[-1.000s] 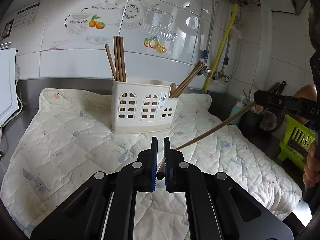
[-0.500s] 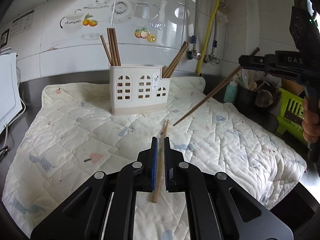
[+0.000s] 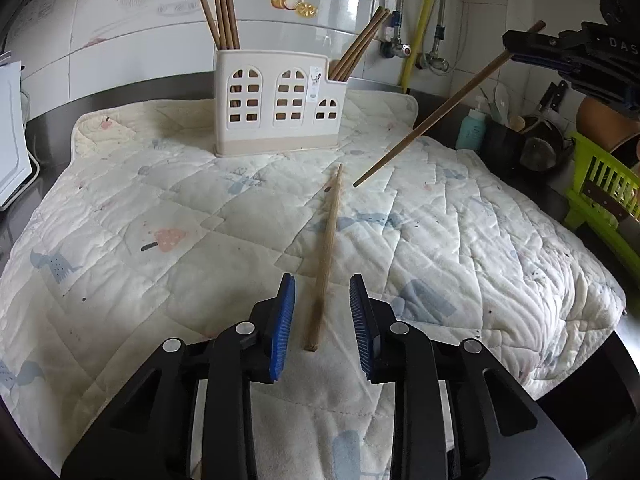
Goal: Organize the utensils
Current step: 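Lift both chopsticks upright and carry both tools over the holder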
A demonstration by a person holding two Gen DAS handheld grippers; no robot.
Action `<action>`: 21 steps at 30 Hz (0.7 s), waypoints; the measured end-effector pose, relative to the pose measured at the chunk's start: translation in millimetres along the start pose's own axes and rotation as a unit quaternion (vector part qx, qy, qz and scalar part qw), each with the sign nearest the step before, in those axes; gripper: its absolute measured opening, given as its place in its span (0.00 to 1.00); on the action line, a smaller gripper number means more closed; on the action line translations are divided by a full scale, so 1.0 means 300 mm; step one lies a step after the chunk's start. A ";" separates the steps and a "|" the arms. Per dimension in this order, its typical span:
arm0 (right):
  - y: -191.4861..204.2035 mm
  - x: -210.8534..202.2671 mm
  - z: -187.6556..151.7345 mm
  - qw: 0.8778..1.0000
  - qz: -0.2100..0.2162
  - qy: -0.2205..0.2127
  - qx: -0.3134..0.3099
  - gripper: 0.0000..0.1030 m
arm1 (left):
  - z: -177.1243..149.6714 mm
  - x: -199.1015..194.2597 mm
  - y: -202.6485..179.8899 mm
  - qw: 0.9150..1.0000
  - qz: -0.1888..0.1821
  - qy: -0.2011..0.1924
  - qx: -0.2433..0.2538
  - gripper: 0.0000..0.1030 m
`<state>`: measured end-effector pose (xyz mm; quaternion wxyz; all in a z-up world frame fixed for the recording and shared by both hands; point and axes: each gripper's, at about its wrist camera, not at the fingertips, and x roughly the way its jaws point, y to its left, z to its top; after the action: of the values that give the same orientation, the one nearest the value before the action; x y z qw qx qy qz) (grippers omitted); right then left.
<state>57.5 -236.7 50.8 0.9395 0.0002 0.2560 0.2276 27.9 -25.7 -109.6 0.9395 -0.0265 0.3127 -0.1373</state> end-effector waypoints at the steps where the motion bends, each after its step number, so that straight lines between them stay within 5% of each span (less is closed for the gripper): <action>1: -0.001 0.001 -0.001 1.000 0.000 0.000 0.000 0.06 | -0.001 0.010 0.003 1.000 -0.002 0.006 -0.001 0.21; 12: -0.003 0.007 -0.003 1.000 -0.001 -0.001 0.002 0.06 | 0.017 0.059 -0.001 1.000 -0.001 0.025 0.001 0.05; 21: 0.006 -0.032 0.032 1.000 -0.002 -0.020 -0.006 0.06 | 0.104 -0.078 -0.001 0.999 -0.006 -0.036 -0.002 0.05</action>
<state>53.9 -238.1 63.9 0.9449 -0.0015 0.2354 0.2273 28.5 -20.7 -70.8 0.9493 -0.0355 0.2787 -0.1414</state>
